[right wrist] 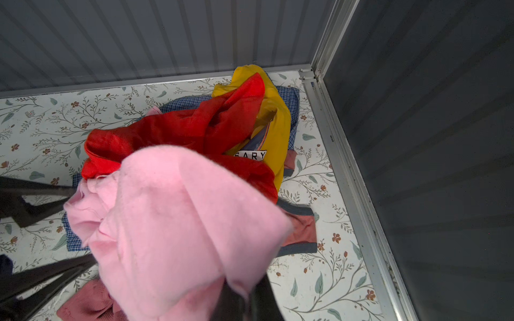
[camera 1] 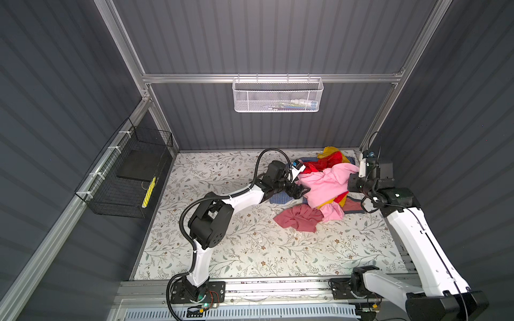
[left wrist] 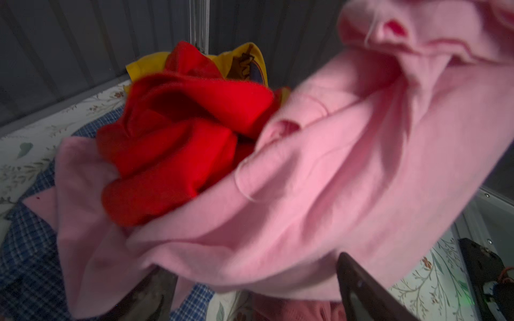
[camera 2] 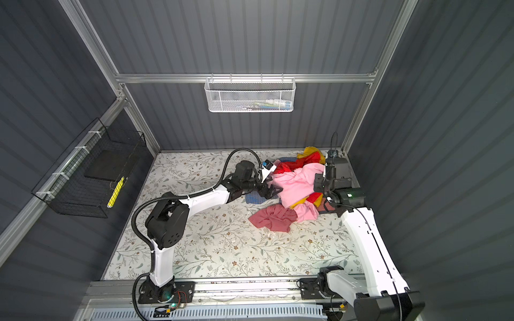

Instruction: Pick out a specific cloth from the pile

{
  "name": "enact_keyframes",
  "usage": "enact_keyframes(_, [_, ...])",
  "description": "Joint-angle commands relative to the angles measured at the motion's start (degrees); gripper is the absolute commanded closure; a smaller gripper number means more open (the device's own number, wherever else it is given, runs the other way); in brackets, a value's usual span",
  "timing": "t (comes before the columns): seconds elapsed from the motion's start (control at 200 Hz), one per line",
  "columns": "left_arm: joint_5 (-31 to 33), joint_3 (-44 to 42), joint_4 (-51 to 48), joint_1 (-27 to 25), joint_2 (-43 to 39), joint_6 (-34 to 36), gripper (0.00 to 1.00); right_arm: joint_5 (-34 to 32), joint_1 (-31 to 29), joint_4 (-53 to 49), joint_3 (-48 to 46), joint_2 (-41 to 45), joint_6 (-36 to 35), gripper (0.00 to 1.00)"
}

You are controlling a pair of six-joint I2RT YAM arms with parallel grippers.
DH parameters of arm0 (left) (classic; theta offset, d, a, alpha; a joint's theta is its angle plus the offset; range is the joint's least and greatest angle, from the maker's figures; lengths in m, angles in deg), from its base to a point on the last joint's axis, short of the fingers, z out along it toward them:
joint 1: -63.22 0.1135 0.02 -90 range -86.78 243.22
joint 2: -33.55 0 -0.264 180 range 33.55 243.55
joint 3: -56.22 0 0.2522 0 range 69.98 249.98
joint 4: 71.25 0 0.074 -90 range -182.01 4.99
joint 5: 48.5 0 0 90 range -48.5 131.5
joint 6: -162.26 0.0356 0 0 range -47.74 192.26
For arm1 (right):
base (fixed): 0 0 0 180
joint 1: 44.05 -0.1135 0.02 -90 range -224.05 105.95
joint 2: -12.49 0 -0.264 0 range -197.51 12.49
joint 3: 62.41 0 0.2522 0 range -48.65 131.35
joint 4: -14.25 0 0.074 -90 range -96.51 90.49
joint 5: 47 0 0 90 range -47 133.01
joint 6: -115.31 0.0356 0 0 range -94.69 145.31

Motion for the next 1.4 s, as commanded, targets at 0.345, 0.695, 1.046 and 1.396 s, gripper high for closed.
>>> enact_keyframes(0.345, [0.86, 6.34, -4.82, -3.68, 4.30, 4.07, 0.71, 1.84, 1.31, 0.71, -1.85, 1.88, 1.01, 0.95])
enact_keyframes(0.695, [4.45, 29.91, -20.36, -3.69, 10.78, 1.24, 1.00, 5.91, 2.21, 1.59, -4.82, 1.06, 3.69, 0.36])
enact_keyframes(1.046, [2.60, 42.26, -24.62, -3.76, 14.01, -3.31, 1.00, 12.85, 2.44, 6.98, -13.64, 7.22, 5.59, 0.02])
enact_keyframes(1.396, [5.81, 47.31, -29.71, -3.76, 12.27, -4.64, 1.00, 19.05, 2.66, 15.79, -22.70, 8.28, 9.59, 0.01])
